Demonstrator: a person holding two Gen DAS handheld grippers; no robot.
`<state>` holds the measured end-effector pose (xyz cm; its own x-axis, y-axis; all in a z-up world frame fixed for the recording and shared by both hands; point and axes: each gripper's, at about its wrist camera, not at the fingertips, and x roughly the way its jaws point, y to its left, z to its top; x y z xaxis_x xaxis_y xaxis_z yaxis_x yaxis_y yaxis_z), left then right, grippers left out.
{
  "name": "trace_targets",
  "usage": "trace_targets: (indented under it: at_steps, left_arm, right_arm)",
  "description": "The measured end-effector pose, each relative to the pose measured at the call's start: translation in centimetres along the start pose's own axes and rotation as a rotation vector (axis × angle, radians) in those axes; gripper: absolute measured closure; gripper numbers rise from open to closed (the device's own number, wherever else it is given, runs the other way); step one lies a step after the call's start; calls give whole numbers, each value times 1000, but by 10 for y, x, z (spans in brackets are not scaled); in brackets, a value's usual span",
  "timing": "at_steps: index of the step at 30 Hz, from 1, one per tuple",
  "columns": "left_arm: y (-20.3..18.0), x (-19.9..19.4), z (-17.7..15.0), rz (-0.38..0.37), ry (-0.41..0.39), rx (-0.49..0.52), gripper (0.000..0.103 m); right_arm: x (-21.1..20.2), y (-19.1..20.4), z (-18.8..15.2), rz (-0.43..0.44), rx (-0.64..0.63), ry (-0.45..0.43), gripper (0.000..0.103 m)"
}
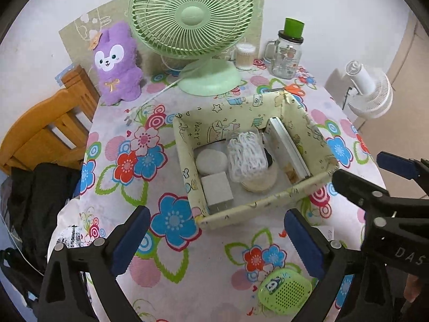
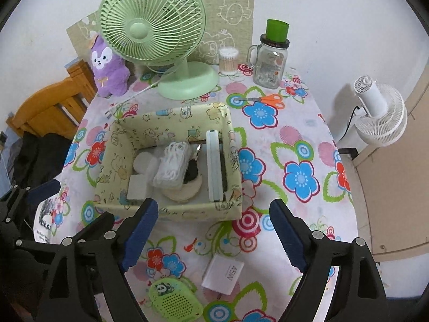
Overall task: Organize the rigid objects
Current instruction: 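Withdraw both open tools and move them toward the panda speaker and charger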
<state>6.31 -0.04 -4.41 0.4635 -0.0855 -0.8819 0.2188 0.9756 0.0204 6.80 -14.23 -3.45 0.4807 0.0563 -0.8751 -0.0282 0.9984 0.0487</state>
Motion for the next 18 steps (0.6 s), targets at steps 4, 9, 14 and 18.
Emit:
trace_targets:
  at_steps: [4,9,14,18]
  left_arm:
    - [2,-7,-6,-2,-12,-5,0]
    - [6,-10,-15,-33,-8,-15,0]
    - [4,-14,-23,-54,-9,-9,0]
    - [2,-13,-27,-62,-6,-11,0]
  right_arm:
    - [-5,8,-8,-7,-4,1,15]
    - [-12,11,-16,-14,10,2,15]
    - [-18,13,-24,-33,21,-2,15]
    - [-20,13,-30,-46,27,0,15]
